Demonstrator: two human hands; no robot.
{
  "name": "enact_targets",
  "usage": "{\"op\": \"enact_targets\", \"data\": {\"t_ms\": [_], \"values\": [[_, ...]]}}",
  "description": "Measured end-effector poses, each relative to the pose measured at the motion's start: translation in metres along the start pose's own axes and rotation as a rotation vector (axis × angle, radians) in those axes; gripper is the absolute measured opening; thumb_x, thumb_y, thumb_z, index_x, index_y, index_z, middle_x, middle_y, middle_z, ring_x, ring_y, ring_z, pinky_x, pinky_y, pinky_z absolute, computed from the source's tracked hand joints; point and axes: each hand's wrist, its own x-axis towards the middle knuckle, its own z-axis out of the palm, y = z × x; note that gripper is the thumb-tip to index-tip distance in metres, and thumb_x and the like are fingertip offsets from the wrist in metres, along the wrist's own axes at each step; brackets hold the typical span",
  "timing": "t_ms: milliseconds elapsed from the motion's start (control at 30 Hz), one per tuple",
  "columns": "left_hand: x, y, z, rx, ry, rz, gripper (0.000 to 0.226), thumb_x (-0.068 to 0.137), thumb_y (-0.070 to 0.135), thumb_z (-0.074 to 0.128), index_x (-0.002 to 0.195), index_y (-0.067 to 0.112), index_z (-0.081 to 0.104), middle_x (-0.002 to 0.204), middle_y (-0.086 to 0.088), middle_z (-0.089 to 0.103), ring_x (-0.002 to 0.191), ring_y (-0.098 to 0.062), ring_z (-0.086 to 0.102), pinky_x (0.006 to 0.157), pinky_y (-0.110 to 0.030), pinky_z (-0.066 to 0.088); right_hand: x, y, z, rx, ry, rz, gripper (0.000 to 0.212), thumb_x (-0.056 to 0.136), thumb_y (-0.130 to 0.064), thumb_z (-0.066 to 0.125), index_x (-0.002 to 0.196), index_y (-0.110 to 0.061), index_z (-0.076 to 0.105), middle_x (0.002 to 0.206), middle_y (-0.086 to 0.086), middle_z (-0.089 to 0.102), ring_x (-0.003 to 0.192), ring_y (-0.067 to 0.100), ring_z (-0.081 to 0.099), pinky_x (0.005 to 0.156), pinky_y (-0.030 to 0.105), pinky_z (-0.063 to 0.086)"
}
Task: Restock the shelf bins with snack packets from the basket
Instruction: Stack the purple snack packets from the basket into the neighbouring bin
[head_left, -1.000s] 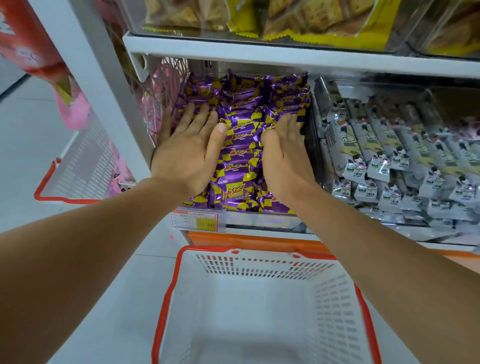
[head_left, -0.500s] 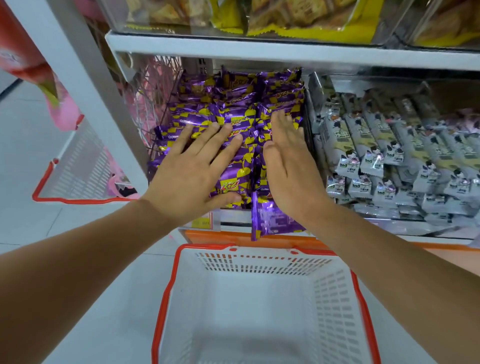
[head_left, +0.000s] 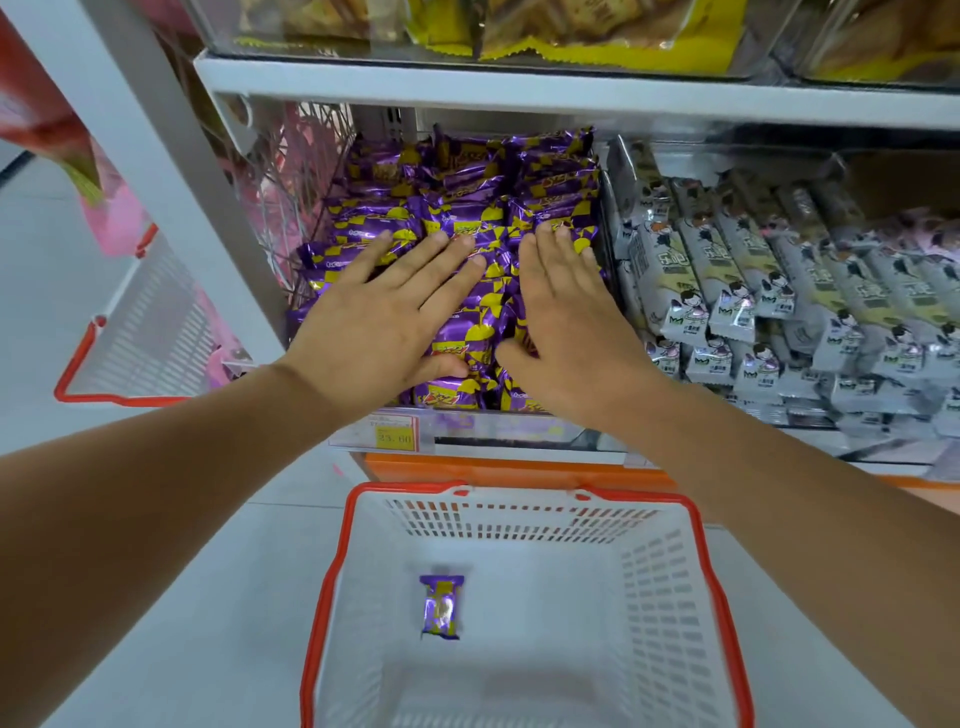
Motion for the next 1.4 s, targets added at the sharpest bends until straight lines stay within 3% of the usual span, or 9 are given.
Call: {"op": "enact_targets", "data": {"t_ms": [133,467,600,733,1033,1167,1267,1333,1400], "values": [[-0.003,0.01,-0.004,0.03,0.012,-0.047,0.084,0.086,0.06,0.045,0.148,0.005,0.034,0.154,-0.014,0.034,0.141,-0.033,0.035,0.113,-0.057,0.027,0.001,0.0,0.002,-0.077,0.027,0.004,0.074,0.101,-0.028,0.036,0.151,-0.001,-0.011,0.16,0.018,-0.016,0.148,0.028,-0.017,0.12,0.039,-0.01],[-0.024,0.023,-0.016,-0.019,0.058,-0.2,0.079,0.092,0.057,0.034,0.15,0.004,0.029,0.158,-0.017,0.022,0.146,-0.032,0.023,0.116,-0.06,0.016,-0.021,-0.009,0.008,-0.1,0.125,0.016,0.077,0.098,-0.024,0.04,0.151,0.002,-0.01,0.158,0.02,-0.017,0.148,0.031,-0.017,0.12,0.042,-0.01],[-0.023,0.023,-0.008,-0.015,0.053,-0.22,0.067,0.097,0.051,0.028,0.15,0.011,0.033,0.156,-0.015,0.029,0.143,-0.033,0.03,0.115,-0.057,0.022,-0.017,-0.006,0.012,-0.133,0.132,0.021,0.065,0.097,-0.006,0.024,0.151,0.0,-0.011,0.159,0.019,-0.015,0.148,0.029,-0.015,0.121,0.04,-0.009],[-0.017,0.016,0.005,0.062,-0.001,-0.158,0.066,0.097,0.052,0.029,0.151,0.013,0.03,0.155,-0.014,0.033,0.142,-0.035,0.033,0.112,-0.056,0.029,-0.012,-0.006,0.012,-0.199,0.113,0.04,0.073,0.08,-0.003,0.006,0.151,0.001,-0.012,0.159,0.02,-0.014,0.149,0.031,-0.012,0.122,0.04,-0.004],[-0.022,0.021,-0.016,-0.042,-0.009,-0.179,0.073,0.093,0.055,0.032,0.152,0.013,0.029,0.159,-0.017,0.02,0.147,-0.034,0.018,0.117,-0.059,0.014,-0.012,-0.005,0.016,-0.188,0.153,0.051,0.07,0.094,0.002,0.028,0.15,0.001,-0.013,0.158,0.02,-0.018,0.147,0.031,-0.017,0.121,0.041,-0.009],[-0.025,0.034,-0.034,-0.036,0.045,-0.161,0.077,0.086,0.046,0.046,0.15,0.005,0.031,0.158,-0.018,0.023,0.147,-0.035,0.019,0.117,-0.058,0.014,-0.022,-0.006,0.021,-0.044,0.38,-0.011,0.069,0.089,-0.005,0.039,0.152,0.005,0.01,0.16,0.023,0.004,0.149,0.035,0.001,0.122,0.047,0.005],[-0.047,0.054,-0.04,-0.188,0.204,-0.195,0.065,0.078,0.025,0.058,0.138,0.001,0.048,0.14,-0.019,0.046,0.129,-0.037,0.039,0.111,-0.051,0.027,-0.049,-0.015,0.024,0.101,0.525,-0.193,0.066,0.078,-0.009,0.042,0.143,0.002,0.039,0.151,0.021,0.034,0.142,0.035,0.03,0.116,0.047,0.024],[-0.08,0.075,-0.036,-0.315,0.234,-0.261,0.053,0.074,0.019,0.059,0.125,0.004,0.056,0.124,-0.017,0.054,0.113,-0.036,0.046,0.098,-0.045,0.033,-0.077,-0.024,0.035,0.198,0.518,-0.305,0.054,0.077,-0.007,0.046,0.13,-0.003,0.054,0.136,0.013,0.051,0.124,0.03,0.048,0.104,0.041,0.036],[-0.129,0.1,-0.017,-0.428,0.107,-0.391,0.046,0.075,0.022,0.052,0.119,0.007,0.055,0.117,-0.013,0.054,0.104,-0.034,0.049,0.088,-0.041,0.037,-0.102,-0.031,0.06,0.248,0.404,-0.349,0.044,0.077,-0.009,0.045,0.119,-0.01,0.061,0.12,0.006,0.059,0.107,0.026,0.054,0.09,0.038,0.041]]}}
